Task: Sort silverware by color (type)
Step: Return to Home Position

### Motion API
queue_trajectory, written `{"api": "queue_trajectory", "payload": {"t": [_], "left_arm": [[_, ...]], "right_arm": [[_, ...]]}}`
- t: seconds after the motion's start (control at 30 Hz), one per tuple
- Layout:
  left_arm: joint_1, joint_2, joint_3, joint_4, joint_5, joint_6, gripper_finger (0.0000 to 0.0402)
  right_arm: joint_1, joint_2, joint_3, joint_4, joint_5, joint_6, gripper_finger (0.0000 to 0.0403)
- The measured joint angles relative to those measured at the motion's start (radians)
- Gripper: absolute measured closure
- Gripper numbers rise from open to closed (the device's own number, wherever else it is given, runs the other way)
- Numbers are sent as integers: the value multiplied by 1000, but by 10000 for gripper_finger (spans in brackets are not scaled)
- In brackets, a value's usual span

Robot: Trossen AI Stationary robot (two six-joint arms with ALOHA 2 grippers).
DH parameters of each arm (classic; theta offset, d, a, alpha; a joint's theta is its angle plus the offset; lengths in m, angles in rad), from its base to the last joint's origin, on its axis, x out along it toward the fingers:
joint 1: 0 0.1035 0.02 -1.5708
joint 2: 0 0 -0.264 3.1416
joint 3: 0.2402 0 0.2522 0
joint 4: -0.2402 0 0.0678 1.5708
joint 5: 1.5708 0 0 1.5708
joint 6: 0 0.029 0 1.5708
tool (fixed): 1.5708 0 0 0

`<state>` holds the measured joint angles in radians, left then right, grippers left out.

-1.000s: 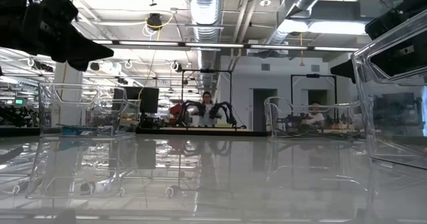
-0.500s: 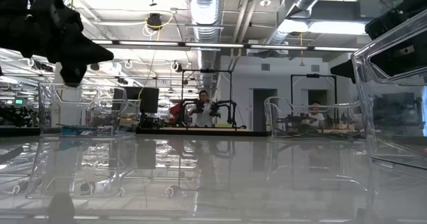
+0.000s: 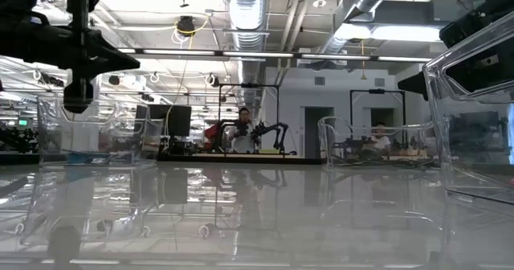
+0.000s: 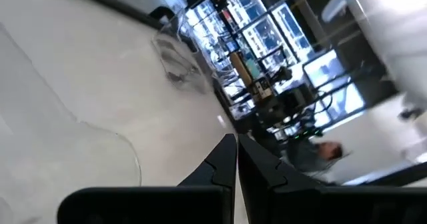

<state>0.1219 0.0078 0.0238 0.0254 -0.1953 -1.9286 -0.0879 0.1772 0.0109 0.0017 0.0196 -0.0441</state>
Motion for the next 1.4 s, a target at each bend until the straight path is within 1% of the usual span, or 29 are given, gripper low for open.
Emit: {"api": "queue_trajectory", "payload": {"t": [0.13,0.23,0.33,0.43,0.57,0.67,0.73,0.8,0.9,0.97,1.0,1.07,1.13,1.27,1.4], "left_arm": [[0,0,0,-7,1,-125,402],[0,1,-1,-10,8,-165,402],[0,1,-1,-9,8,-157,402],[0,1,-1,-9,7,-71,402],[0,1,-1,-8,7,220,402],[0,1,-2,-6,7,512,402],[-1,1,0,-9,17,748,402],[-1,1,6,-14,64,1016,402],[-1,0,13,-9,208,1415,402],[-1,0,13,-17,295,1626,402],[-2,1,13,-22,316,1707,402],[-1,1,13,-20,314,1796,402],[-1,1,13,-17,299,1836,402],[-1,1,13,-21,295,1857,402],[-1,1,13,-21,295,1838,402]], "right_arm": [[0,0,0,0,0,0,359],[0,0,0,0,0,0,359],[0,0,0,0,0,0,359],[0,0,0,0,0,0,359],[0,0,0,0,0,0,359],[0,0,0,0,0,0,359],[0,0,0,0,0,0,359],[0,0,0,0,0,0,359],[0,0,0,0,0,0,359],[0,0,0,0,0,0,359],[0,0,0,0,0,0,359],[0,0,0,0,0,0,359],[0,0,0,0,0,0,359],[0,0,0,0,0,0,359],[0,0,0,0,0,0,359]]}}
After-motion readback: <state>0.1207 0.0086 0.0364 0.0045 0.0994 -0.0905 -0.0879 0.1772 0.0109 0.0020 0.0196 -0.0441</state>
